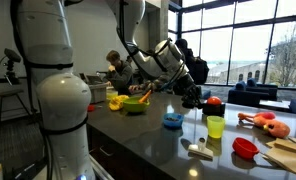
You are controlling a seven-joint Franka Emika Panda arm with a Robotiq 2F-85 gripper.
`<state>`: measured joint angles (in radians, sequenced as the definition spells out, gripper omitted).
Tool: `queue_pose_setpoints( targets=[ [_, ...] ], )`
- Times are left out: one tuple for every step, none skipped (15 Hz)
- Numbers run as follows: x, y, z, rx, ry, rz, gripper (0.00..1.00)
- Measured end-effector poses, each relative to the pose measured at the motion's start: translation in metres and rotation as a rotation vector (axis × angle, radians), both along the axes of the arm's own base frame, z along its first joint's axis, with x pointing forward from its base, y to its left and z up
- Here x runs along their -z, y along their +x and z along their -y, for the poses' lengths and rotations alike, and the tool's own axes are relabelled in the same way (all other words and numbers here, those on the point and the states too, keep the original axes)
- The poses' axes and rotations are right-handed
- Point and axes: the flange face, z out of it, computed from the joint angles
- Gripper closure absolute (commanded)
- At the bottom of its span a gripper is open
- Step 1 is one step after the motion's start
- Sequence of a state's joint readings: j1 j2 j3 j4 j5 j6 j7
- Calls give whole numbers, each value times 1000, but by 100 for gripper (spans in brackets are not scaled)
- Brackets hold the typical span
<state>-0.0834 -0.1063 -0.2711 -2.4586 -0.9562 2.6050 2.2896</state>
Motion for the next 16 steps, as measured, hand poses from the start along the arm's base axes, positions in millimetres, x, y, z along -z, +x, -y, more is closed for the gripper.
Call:
queue_pose_setpoints(
  targets=[
    [-7, -4, -11, -8, -25, 35, 99],
    [-13, -6, -23, -15, -51, 74, 99],
    [-19, -8, -37, -21, -75, 115, 99],
    [-24, -9, -50, -25, -98, 156, 99],
    [-29, -9, -62, -30, -124, 190, 99],
    [-37, -9, -69, -43, -143, 190, 99],
    [-51, -8, -74, -38, -161, 201, 99],
    [-67, -7, -75, -18, -180, 219, 99],
    [-85, -7, -73, 8, -203, 242, 99],
    [-102, -8, -70, 37, -227, 264, 99],
    [-117, -10, -66, 63, -255, 283, 99],
    [-127, -12, -63, 83, -277, 297, 99],
    [-131, -14, -60, 97, -288, 300, 99],
    [-128, -15, -60, 104, -290, 293, 99],
    [-119, -15, -63, 103, -284, 275, 99],
    [-103, -14, -68, 89, -268, 246, 99]
  ],
)
